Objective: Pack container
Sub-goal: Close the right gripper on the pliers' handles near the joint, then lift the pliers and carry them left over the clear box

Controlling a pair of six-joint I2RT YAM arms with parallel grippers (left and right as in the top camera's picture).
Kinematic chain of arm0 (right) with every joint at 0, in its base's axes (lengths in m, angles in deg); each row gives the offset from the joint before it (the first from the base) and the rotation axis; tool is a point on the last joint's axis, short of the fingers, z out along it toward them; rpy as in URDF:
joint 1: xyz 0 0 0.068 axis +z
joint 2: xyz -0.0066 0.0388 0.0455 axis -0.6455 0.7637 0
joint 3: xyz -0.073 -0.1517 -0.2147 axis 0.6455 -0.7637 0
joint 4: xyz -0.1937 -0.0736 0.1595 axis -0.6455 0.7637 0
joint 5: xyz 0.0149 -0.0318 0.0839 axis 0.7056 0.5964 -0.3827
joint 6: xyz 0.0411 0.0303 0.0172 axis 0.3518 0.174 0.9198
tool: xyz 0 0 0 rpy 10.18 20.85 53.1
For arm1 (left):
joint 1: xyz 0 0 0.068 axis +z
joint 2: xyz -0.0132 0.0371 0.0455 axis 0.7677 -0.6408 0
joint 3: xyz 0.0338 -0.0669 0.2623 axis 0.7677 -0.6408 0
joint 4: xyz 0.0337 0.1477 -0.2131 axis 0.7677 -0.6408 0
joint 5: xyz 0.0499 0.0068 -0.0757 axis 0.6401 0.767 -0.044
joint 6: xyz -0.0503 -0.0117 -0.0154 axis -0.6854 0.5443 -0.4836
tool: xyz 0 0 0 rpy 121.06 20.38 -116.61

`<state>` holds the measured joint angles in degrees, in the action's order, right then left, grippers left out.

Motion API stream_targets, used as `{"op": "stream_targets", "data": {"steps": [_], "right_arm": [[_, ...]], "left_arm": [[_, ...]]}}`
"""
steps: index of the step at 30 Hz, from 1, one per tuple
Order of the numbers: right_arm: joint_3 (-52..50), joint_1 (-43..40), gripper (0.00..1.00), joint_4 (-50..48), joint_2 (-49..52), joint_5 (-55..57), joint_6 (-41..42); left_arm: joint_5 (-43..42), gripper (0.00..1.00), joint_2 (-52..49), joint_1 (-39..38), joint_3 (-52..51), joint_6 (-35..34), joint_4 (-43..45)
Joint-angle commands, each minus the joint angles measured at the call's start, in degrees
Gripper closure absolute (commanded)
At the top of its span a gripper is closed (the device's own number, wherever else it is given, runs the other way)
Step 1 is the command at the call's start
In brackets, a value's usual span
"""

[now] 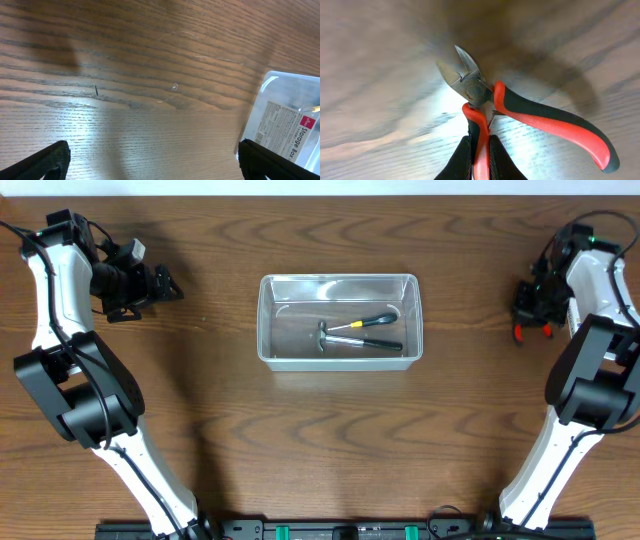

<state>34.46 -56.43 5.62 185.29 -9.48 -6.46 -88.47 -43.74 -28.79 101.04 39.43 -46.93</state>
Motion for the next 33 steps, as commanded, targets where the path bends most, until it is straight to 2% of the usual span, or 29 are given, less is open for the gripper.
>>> {"op": "stream_targets", "data": {"steps": [1,8,17,25,33], "right_arm": [[7.9,2.7,0.98,1.9,-1.3,-1.6,-1.6],[23.5,9.4,0.99,8.3,-3.1,-10.9,-15.5],[39.5,22.4,0.98,14.4,-3.4,-11.4,-21.5],[39.9,33.5,0.97,19.0,-3.4,-11.1,-34.6],[37.7,38.8,0.92,22.7,-3.4,-11.1,-40.1]], "left_arm": [[0.3,0.02,1.7,0.1,1.2,0.1,-0.1],[0.3,0.02,1.7,0.1,1.2,0.1,-0.2],[0.3,0.02,1.7,0.1,1.2,0.1,-0.1],[0.3,0.02,1.7,0.1,1.2,0.1,-0.1],[0.3,0.02,1.7,0.1,1.2,0.1,-0.1]]}}
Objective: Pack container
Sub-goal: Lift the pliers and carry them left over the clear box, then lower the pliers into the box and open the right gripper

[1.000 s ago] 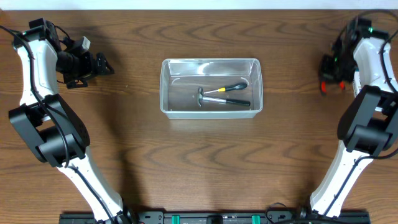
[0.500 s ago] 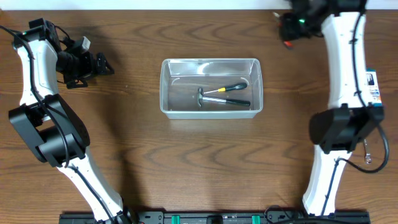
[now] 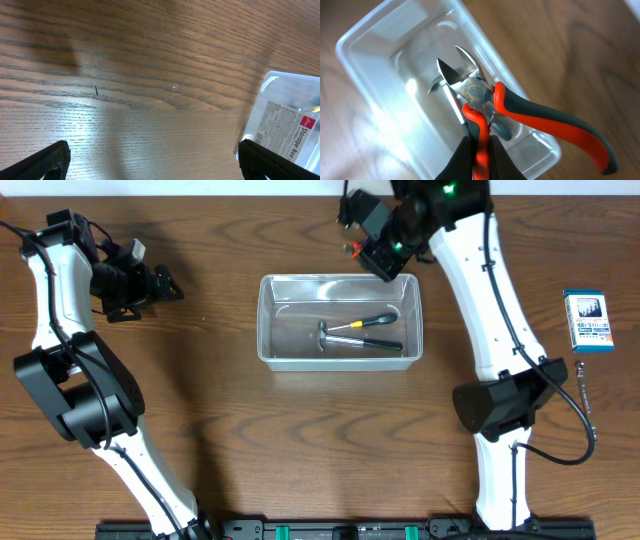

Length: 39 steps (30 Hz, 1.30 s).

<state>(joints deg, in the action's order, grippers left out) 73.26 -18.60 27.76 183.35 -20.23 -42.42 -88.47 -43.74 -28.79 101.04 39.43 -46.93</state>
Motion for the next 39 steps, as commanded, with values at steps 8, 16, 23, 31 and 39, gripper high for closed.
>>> {"op": "stream_targets", "data": {"steps": [8,16,23,31,39], "right_arm": [[-9.5,1.7,0.91,-0.5,-1.4,-0.6,-4.0],[-16.3,1.7,0.91,-2.5,-1.4,-1.3,-3.0],[-21.8,1.7,0.91,-4.3,-1.3,-2.2,-3.0],[-26.1,1.7,0.89,-7.3,-1.3,-3.9,-3.0],[-30.2,1.7,0.86,-10.8,-1.3,-3.9,-2.9]], "left_arm": [[0.3,0.02,1.7,0.1,1.2,0.1,-0.1],[0.3,0.02,1.7,0.1,1.2,0.1,-0.2],[0.3,0.02,1.7,0.1,1.2,0.1,-0.1],[0.3,0.02,1.7,0.1,1.2,0.1,-0.1],[0.3,0.02,1.7,0.1,1.2,0.1,-0.1]]}}
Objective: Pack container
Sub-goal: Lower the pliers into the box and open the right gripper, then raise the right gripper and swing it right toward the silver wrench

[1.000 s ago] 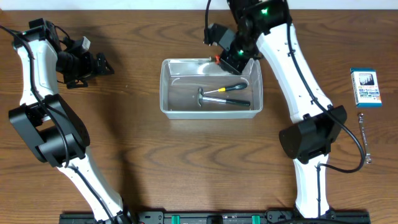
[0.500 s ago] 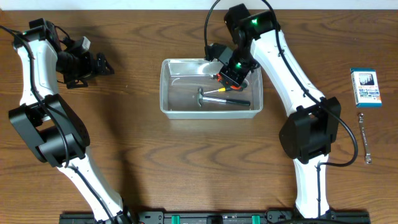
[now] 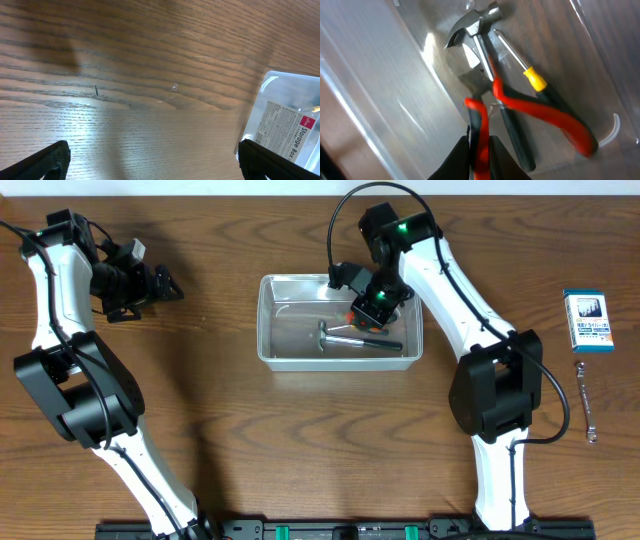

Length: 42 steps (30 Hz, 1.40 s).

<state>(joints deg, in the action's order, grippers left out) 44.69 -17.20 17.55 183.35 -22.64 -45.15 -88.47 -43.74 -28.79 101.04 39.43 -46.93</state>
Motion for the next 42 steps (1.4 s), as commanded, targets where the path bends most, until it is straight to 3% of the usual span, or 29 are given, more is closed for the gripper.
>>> {"op": "stream_targets", "data": {"steps": [1,13,20,26,33,42], "right_arm": [[-2.3,0.3,0.86,-1.1,-1.3,-1.5,-0.2],[-6.3,0.3,0.82,-5.0,-1.3,-1.4,1.4],[-5.2,-0.1,0.64,-7.5,-1.3,-1.0,5.0],[2.1,-1.1,0.54,-5.3,-1.4,-1.0,9.6],[18.9,-4.0,0.01,2.7,-1.4,0.6,16.1],[37.4,-10.4,0.01,15.6,-2.6,7.2,22.4]], "left_arm": [[0.3,0.02,1.7,0.1,1.2,0.1,-0.2],[0.3,0.02,1.7,0.1,1.2,0.1,-0.1],[0.3,0.02,1.7,0.1,1.2,0.1,-0.1],[0.3,0.02,1.7,0.1,1.2,0.1,-0.1],[0.3,0.02,1.7,0.1,1.2,0.1,-0.1],[0.3,0.02,1.7,0.1,1.2,0.1,-0.2]]}}
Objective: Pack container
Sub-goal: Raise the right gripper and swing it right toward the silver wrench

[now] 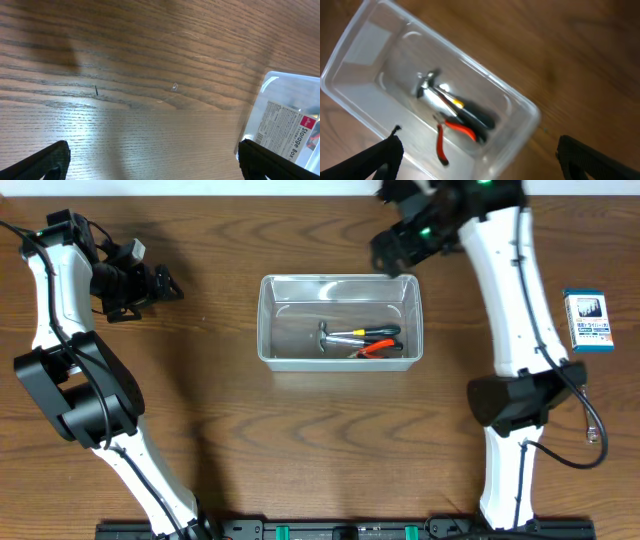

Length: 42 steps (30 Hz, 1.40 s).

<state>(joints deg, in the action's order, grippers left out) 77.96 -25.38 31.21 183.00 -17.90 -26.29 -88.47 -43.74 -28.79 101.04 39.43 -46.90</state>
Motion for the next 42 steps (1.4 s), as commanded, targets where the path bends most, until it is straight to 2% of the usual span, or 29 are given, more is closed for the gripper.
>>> {"op": "stream_targets", "data": {"steps": [1,10,16,21,28,34,42], "right_arm": [[5.3,-3.1,0.01,3.2,-2.5,2.4,4.1],[7.6,-9.3,0.01,6.6,-8.8,3.8,9.0],[7.5,-10.6,0.01,6.6,-14.7,13.2,15.5],[5.0,-10.6,0.01,6.6,-20.2,13.9,15.9],[-8.9,-11.7,0.01,6.6,-29.4,23.1,15.9],[-25.3,-17.7,0.01,6.6,-37.2,23.4,18.5],[-38.5,-27.2,0.01,6.6,-39.1,22.7,23.6]], "left_arm": [[0.3,0.02,1.7,0.1,1.2,0.0,-0.2],[0.3,0.02,1.7,0.1,1.2,0.1,-0.2],[0.3,0.02,1.7,0.1,1.2,0.1,-0.2],[0.3,0.02,1.7,0.1,1.2,0.0,-0.2],[0.3,0.02,1.7,0.1,1.2,0.1,-0.2],[0.3,0.02,1.7,0.1,1.2,0.1,-0.2],[0.3,0.02,1.7,0.1,1.2,0.0,-0.2]]}}
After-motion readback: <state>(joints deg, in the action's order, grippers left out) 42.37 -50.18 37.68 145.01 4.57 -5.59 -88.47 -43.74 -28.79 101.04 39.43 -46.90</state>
